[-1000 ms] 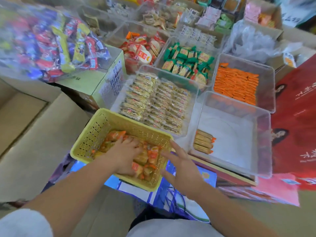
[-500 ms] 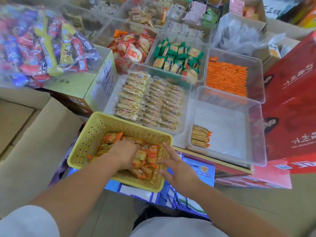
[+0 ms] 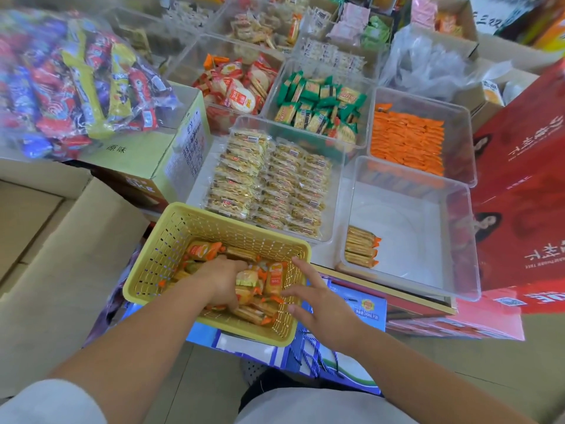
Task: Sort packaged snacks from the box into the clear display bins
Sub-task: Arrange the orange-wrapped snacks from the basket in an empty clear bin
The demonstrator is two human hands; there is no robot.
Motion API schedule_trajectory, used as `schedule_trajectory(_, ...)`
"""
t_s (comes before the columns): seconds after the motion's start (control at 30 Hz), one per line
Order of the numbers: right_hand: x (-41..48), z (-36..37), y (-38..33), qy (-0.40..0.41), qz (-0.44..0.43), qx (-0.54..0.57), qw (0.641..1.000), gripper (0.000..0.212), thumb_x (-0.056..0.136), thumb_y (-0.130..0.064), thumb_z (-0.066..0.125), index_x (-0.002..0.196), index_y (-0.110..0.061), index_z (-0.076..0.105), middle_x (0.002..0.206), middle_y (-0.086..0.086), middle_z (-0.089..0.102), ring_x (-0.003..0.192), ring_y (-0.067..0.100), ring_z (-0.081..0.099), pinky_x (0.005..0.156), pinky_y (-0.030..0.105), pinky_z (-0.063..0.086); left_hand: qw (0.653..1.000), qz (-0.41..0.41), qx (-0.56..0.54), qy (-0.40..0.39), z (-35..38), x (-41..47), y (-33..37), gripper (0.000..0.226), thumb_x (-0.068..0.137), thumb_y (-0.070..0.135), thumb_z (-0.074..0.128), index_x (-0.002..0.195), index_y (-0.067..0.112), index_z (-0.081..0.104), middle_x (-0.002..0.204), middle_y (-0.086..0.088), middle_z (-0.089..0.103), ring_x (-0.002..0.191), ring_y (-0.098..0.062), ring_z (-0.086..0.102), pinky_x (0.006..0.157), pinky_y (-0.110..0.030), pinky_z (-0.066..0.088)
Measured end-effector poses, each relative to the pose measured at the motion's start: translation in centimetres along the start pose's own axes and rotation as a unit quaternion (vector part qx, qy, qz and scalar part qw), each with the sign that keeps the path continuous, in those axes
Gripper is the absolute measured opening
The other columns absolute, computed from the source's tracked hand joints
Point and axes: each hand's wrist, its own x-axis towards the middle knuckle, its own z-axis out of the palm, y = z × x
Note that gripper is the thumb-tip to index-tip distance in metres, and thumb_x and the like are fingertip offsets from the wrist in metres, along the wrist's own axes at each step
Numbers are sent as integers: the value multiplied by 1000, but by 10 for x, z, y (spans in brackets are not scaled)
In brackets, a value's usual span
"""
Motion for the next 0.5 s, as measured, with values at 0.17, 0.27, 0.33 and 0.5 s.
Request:
schedule_trajectory(0.17,1,-1,3,-2,-4,-1,1000,25,101,-45,55,125,-43,62,159,-38,-9,134,5,48,91,40,55,996,27,-52,65,-6,-15,-5,104,69,31,92,157,28,38,153,-3,51,133,-28,54,100,-37,52)
schedule_trajectory(0.27,1,-1,3,-3,-4,-3,1000,26,101,-45,55,126,-43,61,158,-38,-8,133,5,48,92,40,55,982,32,-143,119,-9,-30,-14,88,64,26,94,142,31,54,126,3,66,115,-23,63,89,-34,55)
schedule_trajectory(0.33,0,-2,2,-7,-3,3,1000,28,101,-45,56,128,-42,60,158,-39,-7,137,6,44,96,39,52,957,28,-236,166,-9,-45,-21,79,61,22,96,131,31,60,105,13,66,98,-16,66,78,-31,55)
schedule_trajectory(0.5,-1,-15,-12,21,15,-11,1000,41,96,-50,62,135,-47,54,162,-27,15,148,11,17,118,42,29,798,46,-560,218,-5,-92,-6,64,62,10,97,113,36,67,102,11,78,89,-13,76,70,-26,59)
